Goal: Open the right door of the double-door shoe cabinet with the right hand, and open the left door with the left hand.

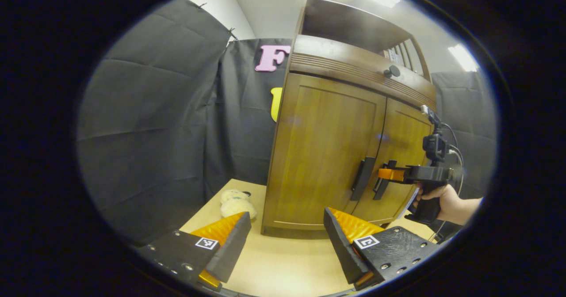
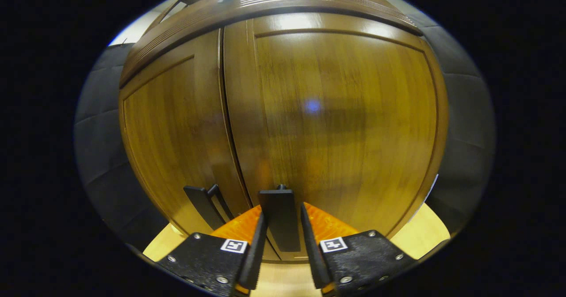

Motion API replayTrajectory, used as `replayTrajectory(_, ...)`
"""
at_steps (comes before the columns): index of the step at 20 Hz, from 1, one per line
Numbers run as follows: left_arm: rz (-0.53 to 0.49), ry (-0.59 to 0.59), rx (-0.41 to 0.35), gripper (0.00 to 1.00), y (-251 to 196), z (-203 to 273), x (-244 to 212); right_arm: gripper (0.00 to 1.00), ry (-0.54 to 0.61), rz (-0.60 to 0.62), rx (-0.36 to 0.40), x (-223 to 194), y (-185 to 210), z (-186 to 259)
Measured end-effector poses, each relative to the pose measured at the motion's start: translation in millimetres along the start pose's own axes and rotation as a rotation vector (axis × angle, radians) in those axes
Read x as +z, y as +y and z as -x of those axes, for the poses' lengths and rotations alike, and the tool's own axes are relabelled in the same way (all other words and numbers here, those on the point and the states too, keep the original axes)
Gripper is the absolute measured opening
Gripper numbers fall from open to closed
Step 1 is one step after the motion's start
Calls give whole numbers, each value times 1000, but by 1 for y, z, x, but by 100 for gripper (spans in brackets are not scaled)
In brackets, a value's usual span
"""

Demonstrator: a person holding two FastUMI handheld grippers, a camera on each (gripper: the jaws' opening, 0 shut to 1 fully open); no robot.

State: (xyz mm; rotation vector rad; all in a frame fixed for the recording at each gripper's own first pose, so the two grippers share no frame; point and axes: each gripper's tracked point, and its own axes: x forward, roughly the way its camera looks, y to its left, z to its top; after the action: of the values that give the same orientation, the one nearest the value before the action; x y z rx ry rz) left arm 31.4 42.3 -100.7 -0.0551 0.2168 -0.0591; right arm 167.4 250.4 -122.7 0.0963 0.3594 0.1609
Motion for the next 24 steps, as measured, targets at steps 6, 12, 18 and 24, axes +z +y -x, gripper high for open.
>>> replayTrajectory(6,-27,-16,-34,100,-5,-6,-2,29,4,4,2,-3,1,-1)
replayTrajectory(12,-34,-10,-77,100,-7,-7,-2,29,13,26,38,-14,0,22)
replayTrajectory(18,-31,-6,-108,100,-10,-5,-1,29,20,44,63,-24,-7,55)
replayTrajectory(24,-64,-31,-87,100,-15,2,4,29,28,56,116,-33,-19,94)
